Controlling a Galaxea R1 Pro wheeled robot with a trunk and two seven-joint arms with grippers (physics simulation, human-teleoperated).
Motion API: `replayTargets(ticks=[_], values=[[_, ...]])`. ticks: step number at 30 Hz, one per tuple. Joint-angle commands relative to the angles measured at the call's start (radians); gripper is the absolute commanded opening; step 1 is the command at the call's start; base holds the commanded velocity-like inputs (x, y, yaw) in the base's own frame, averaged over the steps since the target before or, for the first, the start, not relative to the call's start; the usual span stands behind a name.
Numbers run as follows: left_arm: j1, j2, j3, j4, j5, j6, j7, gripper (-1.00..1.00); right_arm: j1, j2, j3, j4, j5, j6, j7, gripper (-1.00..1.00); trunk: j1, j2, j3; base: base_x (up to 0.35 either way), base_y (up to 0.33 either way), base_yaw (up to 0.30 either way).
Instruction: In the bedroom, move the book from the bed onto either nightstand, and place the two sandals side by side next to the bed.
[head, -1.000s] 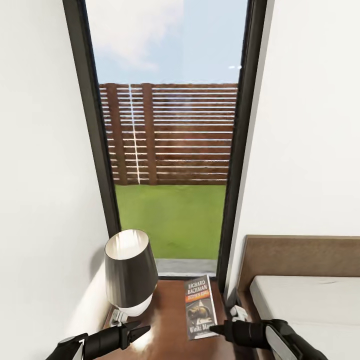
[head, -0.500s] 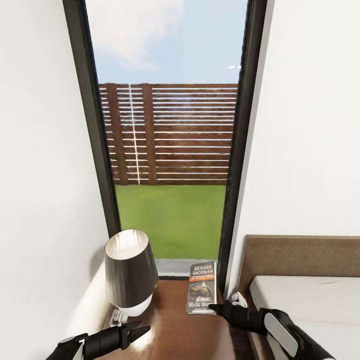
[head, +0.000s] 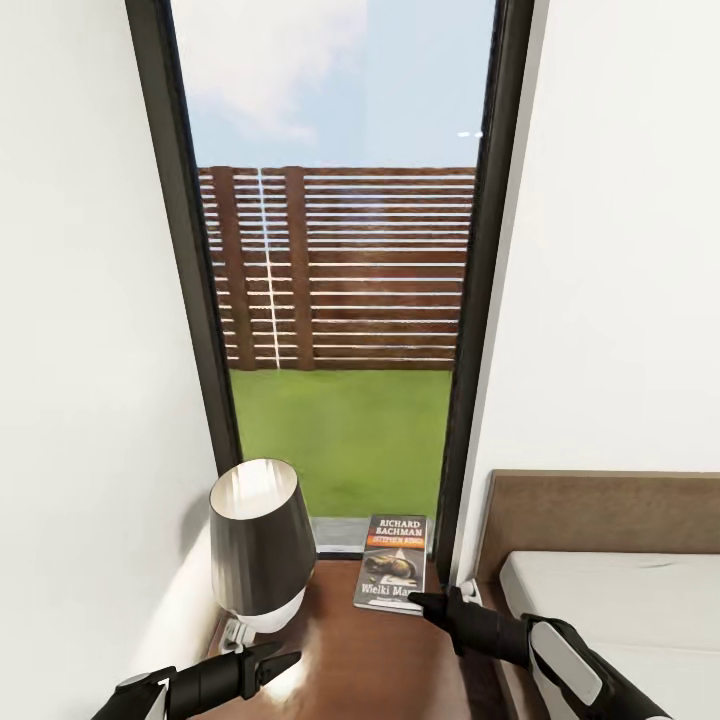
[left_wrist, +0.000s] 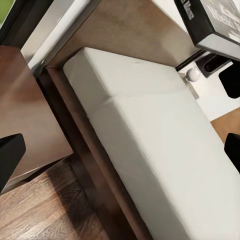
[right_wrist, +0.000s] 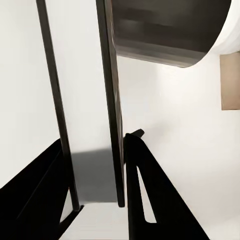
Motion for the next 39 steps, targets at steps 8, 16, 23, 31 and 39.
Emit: replayTargets(ticks=[8, 16, 23, 31, 39], values=[[-0.001, 0.0, 0.009, -0.002, -0.007, 0.006, -0.004, 1.0, -0.001, 0.0, 0.004, 0.002, -0.004, 0.002, 0.004, -1.0, 0.0, -0.002, -0.002, 0.0, 0.0, 0.0], [-0.001, 0.0, 0.009, -0.001, -0.008, 0.007, -0.001, 1.0, -0.001, -0.001, 0.004, 0.002, -0.004, 0.002, 0.004, -1.0, 0.016, -0.03, -0.014, 0.0, 0.0, 0.0], [-0.001, 0.0, 0.009, -0.001, -0.008, 0.007, -0.002, 1.0, -0.001, 0.0, 0.004, 0.002, -0.004, 0.002, 0.003, -1.0, 0.042, -0.079, -0.036, 0.0, 0.0, 0.0], [-0.001, -0.001, 0.009, -0.002, -0.008, 0.008, 0.012, 1.0, -0.001, 0.0, 0.004, 0.006, -0.003, 0.0, 0.001, -1.0, 0.073, -0.135, -0.061, 0.0, 0.0, 0.0], [-0.001, -0.002, 0.009, -0.001, -0.007, 0.008, 0.018, 1.0, -0.001, 0.0, 0.004, 0.006, -0.002, -0.001, -0.001, -1.0, 0.104, -0.191, -0.086, 0.0, 0.0, 0.0]])
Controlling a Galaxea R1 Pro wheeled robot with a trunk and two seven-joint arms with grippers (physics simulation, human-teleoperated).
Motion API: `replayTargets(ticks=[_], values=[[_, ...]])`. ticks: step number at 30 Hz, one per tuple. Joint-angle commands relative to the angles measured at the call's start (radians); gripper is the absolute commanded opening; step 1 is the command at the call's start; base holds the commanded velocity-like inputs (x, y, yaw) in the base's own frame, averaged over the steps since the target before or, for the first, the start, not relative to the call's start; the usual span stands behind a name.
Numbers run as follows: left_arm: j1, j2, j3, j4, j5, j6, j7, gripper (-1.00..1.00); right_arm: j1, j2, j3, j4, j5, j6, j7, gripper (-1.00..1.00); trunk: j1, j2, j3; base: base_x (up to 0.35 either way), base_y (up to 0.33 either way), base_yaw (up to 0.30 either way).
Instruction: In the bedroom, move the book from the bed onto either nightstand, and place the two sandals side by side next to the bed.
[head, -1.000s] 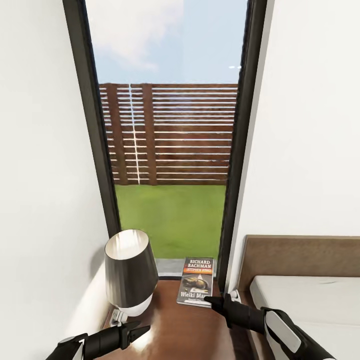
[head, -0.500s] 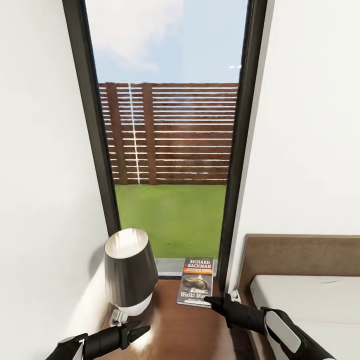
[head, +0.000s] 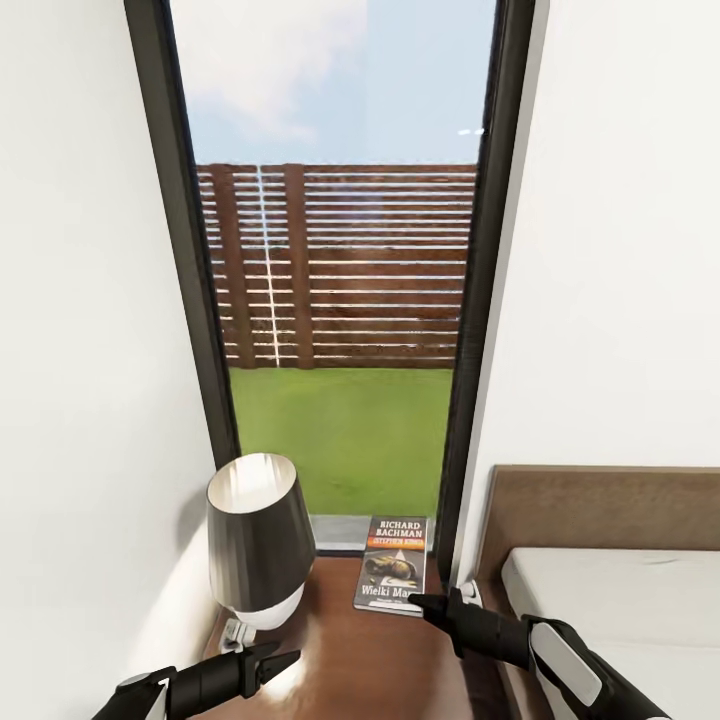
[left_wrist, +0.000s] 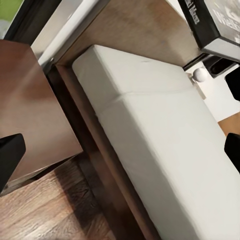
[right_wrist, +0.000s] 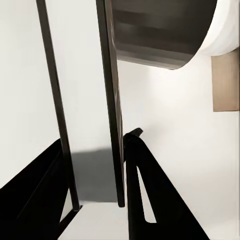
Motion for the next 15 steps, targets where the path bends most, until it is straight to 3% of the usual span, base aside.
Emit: replayTargets(ticks=[1, 9, 15], values=[[-0.001, -0.001, 0.009, -0.001, -0.008, 0.005, -0.006, 1.0, -0.001, -0.001, 0.005, 0.0, -0.005, 0.001, 0.001, -1.0, 0.004, -0.008, -0.005, 0.0, 0.0, 0.0], [-0.001, -0.013, 0.009, -0.001, -0.009, 0.006, -0.009, 1.0, -0.001, -0.001, 0.004, 0.002, -0.006, -0.009, 0.004, -1.0, 0.035, -0.064, -0.03, 0.0, 0.0, 0.0], [-0.001, -0.013, 0.009, -0.001, -0.009, 0.005, -0.01, 1.0, -0.001, -0.001, 0.004, 0.002, -0.006, -0.01, 0.005, -1.0, 0.035, -0.064, -0.03, 0.0, 0.0, 0.0]])
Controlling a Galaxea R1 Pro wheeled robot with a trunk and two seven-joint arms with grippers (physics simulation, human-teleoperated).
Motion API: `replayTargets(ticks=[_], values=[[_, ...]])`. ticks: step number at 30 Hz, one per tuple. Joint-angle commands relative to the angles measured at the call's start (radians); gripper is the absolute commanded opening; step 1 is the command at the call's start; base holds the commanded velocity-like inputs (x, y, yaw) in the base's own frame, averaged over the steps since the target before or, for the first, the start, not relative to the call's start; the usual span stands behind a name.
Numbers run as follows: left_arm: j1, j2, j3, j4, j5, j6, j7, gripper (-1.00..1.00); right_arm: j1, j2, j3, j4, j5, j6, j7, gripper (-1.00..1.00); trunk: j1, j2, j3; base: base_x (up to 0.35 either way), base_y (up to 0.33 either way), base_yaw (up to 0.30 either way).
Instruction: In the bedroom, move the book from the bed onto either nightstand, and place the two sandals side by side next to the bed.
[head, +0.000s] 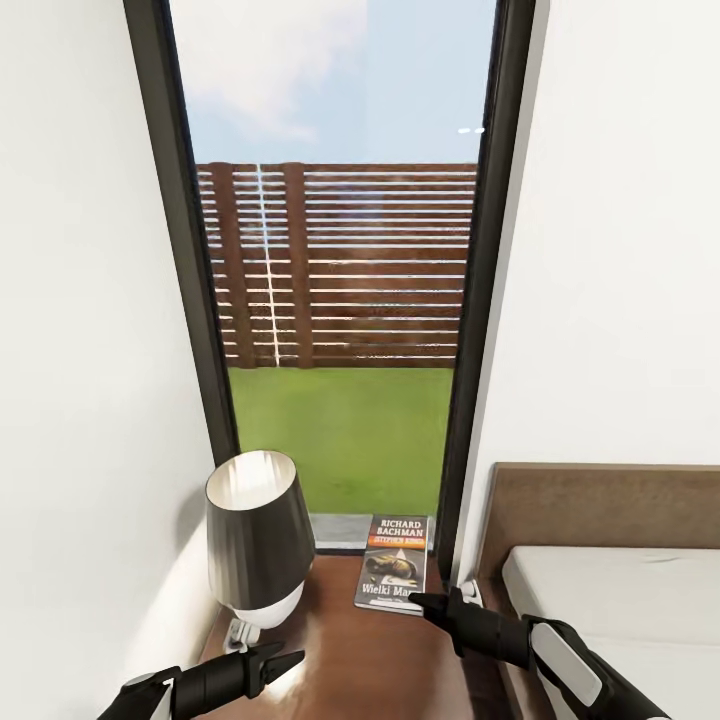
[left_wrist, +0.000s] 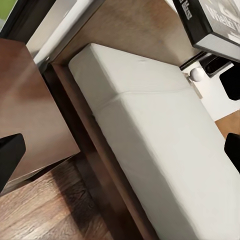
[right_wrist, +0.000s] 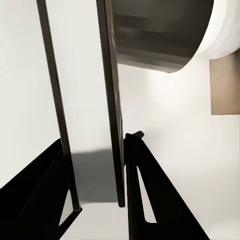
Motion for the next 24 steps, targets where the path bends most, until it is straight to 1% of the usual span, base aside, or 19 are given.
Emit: replayTargets(ticks=[1, 18, 20, 24], values=[[-0.001, -0.001, 0.008, -0.001, -0.008, 0.005, -0.005, 1.0, -0.001, -0.001, 0.004, 0.0, -0.005, 0.001, 0.002, -1.0, 0.0, -0.001, -0.001, 0.0, 0.0, 0.0], [0.002, -0.002, 0.008, 0.0, -0.008, 0.005, -0.009, 1.0, 0.003, 0.0, 0.003, -0.013, -0.002, 0.0, -0.002, -1.0, 0.0, -0.001, -0.001, 0.0, 0.0, 0.0], [0.002, -0.002, 0.008, 0.0, -0.007, 0.006, -0.021, 1.0, 0.003, 0.0, 0.003, -0.012, -0.002, 0.0, -0.002, -1.0, 0.0, -0.001, -0.001, 0.0, 0.0, 0.0], [0.002, 0.006, 0.007, -0.013, -0.005, 0.013, -0.043, 1.0, 0.003, 0.0, 0.003, -0.012, -0.002, 0.0, -0.002, -1.0, 0.0, -0.001, -0.001, 0.0, 0.0, 0.0]])
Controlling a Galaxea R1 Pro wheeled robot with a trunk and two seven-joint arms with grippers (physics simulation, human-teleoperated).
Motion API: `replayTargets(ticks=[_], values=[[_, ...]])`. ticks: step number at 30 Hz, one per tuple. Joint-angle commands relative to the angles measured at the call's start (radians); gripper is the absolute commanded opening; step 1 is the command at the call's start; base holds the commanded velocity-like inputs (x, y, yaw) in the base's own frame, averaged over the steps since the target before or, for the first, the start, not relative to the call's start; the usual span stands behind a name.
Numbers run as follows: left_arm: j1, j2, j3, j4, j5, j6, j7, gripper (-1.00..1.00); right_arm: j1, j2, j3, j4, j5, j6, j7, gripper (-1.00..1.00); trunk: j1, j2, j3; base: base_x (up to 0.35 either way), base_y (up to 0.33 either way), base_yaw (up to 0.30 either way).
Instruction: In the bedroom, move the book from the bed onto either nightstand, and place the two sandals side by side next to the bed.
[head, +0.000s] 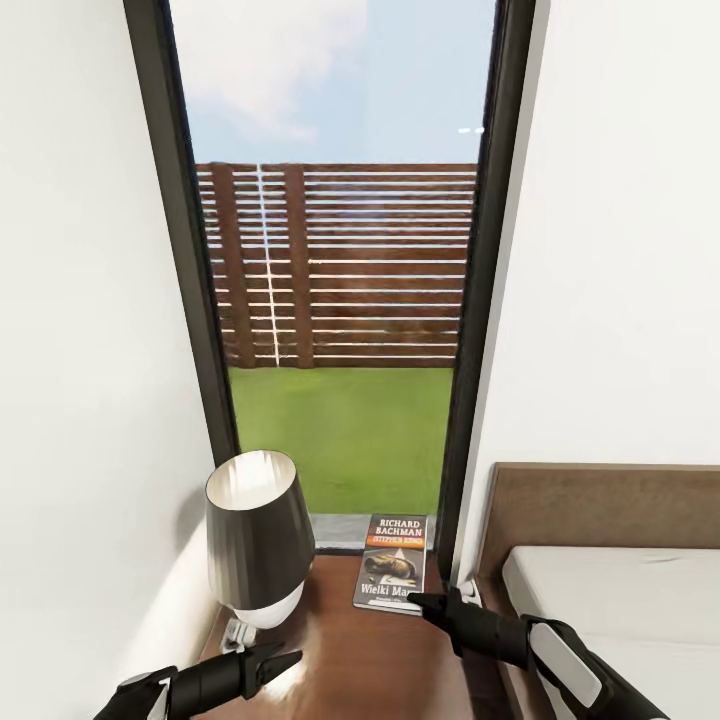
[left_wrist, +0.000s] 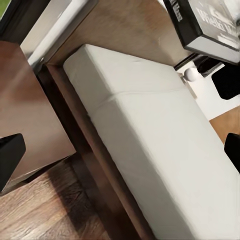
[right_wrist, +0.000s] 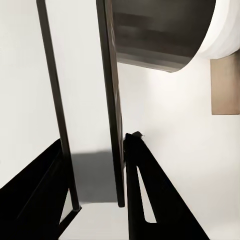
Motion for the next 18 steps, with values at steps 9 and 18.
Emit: replayTargets(ticks=[9, 18], values=[[-0.002, -0.063, 0.003, -0.212, -0.007, 0.217, -0.27, 1.0, -0.001, -0.001, 0.004, 0.002, -0.005, 0.001, 0.0, -1.0, 0.0, -0.001, -0.001, 0.0, 0.0, 0.0], [-0.003, -0.148, -0.003, -0.389, -0.009, 0.356, -0.27, 1.0, -0.001, -0.001, 0.004, 0.002, -0.005, 0.001, 0.0, -1.0, 0.0, -0.001, -0.001, 0.0, 0.0, 0.0]])
